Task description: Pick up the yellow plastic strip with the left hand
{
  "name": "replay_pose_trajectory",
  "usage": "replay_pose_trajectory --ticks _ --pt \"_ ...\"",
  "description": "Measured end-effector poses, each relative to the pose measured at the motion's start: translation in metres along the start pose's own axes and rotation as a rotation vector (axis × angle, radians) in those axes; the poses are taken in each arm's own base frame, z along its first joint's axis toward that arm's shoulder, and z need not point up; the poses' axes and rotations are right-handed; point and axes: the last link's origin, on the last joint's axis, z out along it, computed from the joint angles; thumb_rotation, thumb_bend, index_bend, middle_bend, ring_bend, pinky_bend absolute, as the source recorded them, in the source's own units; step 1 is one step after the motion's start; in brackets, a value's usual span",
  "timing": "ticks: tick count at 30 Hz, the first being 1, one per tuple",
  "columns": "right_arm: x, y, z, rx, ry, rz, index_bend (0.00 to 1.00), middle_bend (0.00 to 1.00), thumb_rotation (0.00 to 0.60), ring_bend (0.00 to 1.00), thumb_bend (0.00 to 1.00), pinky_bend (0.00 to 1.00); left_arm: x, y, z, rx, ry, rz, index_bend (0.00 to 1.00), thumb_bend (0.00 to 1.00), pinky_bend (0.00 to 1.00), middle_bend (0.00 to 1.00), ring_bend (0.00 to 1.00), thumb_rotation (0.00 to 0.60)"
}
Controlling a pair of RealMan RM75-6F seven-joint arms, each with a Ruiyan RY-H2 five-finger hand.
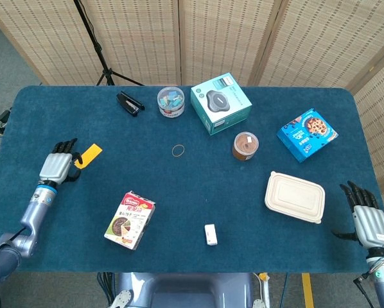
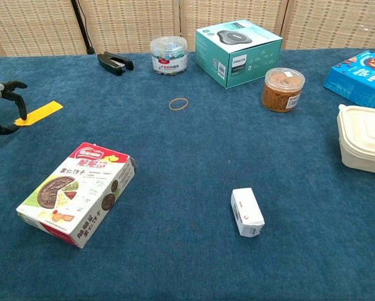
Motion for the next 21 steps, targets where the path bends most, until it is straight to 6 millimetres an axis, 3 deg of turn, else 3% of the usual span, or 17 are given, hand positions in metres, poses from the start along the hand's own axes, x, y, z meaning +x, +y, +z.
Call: replay_pose_trajectory --ticks 21 --pt "-0.001 0.0006 0.0009 0.001 -0.009 0.012 0.0 0.0 0.6 0.0 0.0 0.0 -0.0042 -0.0018 0.0044 0.029 0.002 0.024 0.55 0.36 0.0 0.0 0.0 0.6"
